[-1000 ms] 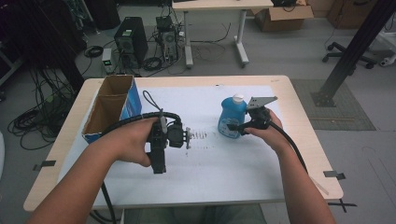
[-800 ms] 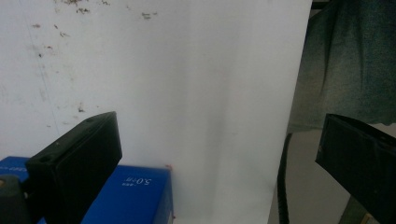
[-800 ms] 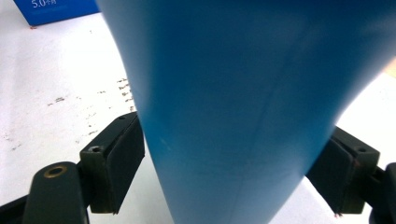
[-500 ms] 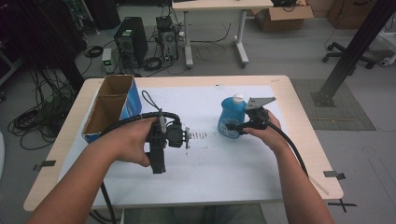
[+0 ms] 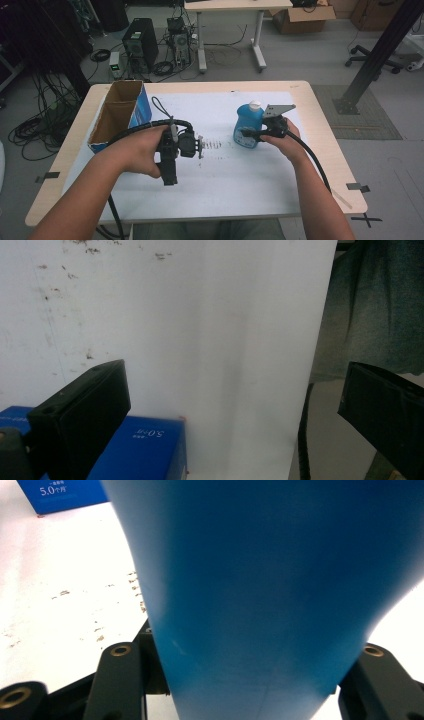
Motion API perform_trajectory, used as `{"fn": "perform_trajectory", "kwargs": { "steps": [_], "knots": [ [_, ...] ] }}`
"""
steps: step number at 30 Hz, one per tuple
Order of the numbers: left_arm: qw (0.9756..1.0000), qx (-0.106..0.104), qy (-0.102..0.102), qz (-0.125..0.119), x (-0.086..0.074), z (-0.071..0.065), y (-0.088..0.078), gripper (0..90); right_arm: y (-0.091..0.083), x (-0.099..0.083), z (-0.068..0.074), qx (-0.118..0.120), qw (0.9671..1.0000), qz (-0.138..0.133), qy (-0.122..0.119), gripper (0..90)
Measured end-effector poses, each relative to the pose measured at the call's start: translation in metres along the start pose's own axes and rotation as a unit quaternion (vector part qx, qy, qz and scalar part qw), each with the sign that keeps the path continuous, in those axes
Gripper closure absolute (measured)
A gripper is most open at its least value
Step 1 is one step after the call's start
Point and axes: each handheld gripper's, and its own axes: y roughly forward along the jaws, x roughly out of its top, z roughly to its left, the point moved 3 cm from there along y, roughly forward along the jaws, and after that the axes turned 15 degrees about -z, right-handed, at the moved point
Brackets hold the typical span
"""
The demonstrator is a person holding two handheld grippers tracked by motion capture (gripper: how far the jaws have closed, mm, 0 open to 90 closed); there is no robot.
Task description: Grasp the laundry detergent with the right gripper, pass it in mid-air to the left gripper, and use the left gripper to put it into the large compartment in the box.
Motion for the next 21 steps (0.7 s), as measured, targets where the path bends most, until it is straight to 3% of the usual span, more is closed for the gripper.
{"fn": "perform_trajectory", "kwargs": {
  "steps": [9, 21],
  "knots": [
    [1.0, 0.001, -0.001, 0.002, 0.0, 0.0, -0.002, 0.4, -0.001, 0.006, 0.005, 0.001, 0.9999, 0.001, -0.011, 46.0],
    [1.0, 0.006, 0.003, 0.0, 0.008, 0.003, -0.012, 0.4, -0.026, 0.049, 0.024, 0.06, 0.9977, -0.018, -0.027, 45.7]
  ]
}}
